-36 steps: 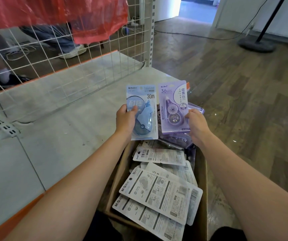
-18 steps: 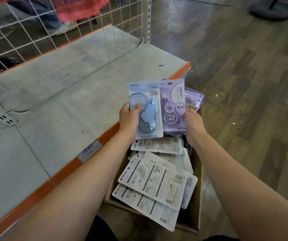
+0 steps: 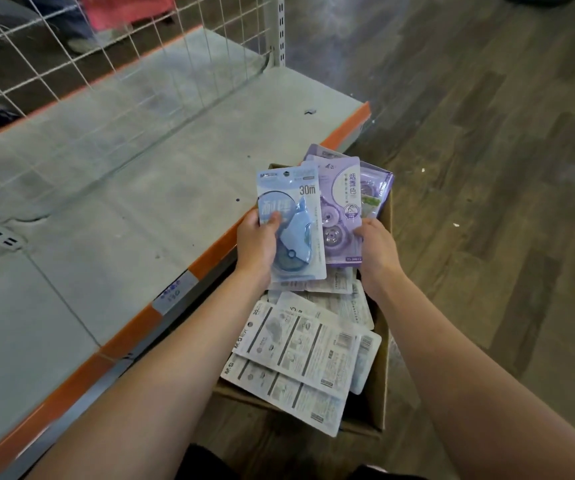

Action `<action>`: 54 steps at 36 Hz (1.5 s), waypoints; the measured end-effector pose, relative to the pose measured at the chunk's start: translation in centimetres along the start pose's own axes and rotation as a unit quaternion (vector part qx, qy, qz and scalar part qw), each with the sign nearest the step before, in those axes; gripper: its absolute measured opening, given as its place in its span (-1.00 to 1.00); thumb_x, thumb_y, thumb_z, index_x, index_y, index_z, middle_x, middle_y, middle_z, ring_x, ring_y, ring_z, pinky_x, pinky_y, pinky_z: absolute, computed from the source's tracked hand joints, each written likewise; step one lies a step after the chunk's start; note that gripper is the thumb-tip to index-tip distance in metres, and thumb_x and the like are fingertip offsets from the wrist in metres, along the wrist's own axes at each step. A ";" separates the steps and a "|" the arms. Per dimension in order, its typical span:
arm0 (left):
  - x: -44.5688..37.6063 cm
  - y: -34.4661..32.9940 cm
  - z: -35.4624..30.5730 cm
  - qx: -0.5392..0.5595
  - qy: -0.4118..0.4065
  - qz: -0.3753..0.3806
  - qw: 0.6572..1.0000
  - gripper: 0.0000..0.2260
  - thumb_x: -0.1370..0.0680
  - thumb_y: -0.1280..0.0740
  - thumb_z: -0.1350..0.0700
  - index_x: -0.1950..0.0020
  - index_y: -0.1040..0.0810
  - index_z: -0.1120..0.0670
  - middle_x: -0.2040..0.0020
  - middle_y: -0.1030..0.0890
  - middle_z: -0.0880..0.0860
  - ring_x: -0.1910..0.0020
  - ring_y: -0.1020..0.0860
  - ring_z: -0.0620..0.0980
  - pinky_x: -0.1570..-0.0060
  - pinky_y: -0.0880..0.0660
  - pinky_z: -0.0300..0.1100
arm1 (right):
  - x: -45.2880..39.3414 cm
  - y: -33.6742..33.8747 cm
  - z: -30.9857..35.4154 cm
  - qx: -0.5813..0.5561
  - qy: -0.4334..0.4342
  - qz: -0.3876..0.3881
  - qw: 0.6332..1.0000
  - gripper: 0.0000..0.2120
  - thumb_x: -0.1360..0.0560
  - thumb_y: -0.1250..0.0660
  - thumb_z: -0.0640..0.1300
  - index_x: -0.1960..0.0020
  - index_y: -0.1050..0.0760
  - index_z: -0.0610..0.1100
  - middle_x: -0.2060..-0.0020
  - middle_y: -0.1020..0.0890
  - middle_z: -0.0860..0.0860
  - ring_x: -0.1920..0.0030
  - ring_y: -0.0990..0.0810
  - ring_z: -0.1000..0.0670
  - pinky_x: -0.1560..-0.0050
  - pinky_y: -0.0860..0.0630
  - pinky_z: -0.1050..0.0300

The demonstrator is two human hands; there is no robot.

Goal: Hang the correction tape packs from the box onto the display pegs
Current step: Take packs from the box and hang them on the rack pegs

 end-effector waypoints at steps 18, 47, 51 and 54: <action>6.3 3.5 0.1 -0.104 0.072 -0.027 0.992 -0.83 -0.61 -0.26 0.11 -0.16 -0.54 0.09 -0.09 -0.61 0.04 -0.05 -0.57 -0.01 -0.01 -0.50 -0.12 | 7.4 0.6 -1.8 -0.015 -0.088 0.035 0.995 -0.86 -0.59 -0.27 -0.10 0.15 -0.48 0.00 0.05 -0.64 -0.03 -0.09 -0.60 -0.13 -0.26 -0.46 -0.12; 16.3 4.0 -21.4 -0.103 0.190 -0.033 0.976 -0.70 -0.47 -0.46 -0.01 -0.06 -0.44 0.07 -0.01 -0.60 0.06 0.04 -0.61 0.03 0.04 -0.57 -0.07 | 19.1 4.6 18.7 0.031 -0.103 0.081 0.991 -0.81 -0.49 -0.42 -0.11 -0.06 -0.48 -0.07 -0.02 -0.66 -0.02 0.02 -0.64 -0.02 -0.05 -0.58 0.03; 16.6 3.5 -23.1 -0.103 0.182 0.021 0.978 -0.48 -0.32 -0.58 0.00 -0.15 -0.45 0.12 -0.05 -0.64 0.09 0.02 -0.64 0.04 -0.05 -0.58 0.01 | 20.1 4.1 20.0 0.032 -0.105 0.082 0.991 -0.83 -0.49 -0.42 -0.17 0.02 -0.45 0.00 -0.02 -0.65 -0.04 -0.05 -0.64 -0.07 -0.17 -0.54 -0.09; 16.9 3.5 -24.7 -0.125 0.163 0.040 0.978 -0.38 -0.30 -0.60 0.03 -0.20 -0.33 0.08 -0.09 -0.56 0.02 -0.06 -0.58 0.01 -0.11 -0.54 -0.03 | 20.9 3.5 21.3 0.029 -0.102 0.079 0.991 -0.86 -0.51 -0.40 -0.17 -0.02 -0.47 -0.03 -0.02 -0.65 -0.04 -0.08 -0.62 -0.10 -0.21 -0.51 -0.12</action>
Point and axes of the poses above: each hand's wrist, its own x-axis away from the middle knuckle, its own y-axis out of the back of the hand, z = x × y, the point moved 6 cm from there along -x, towards the middle knuckle
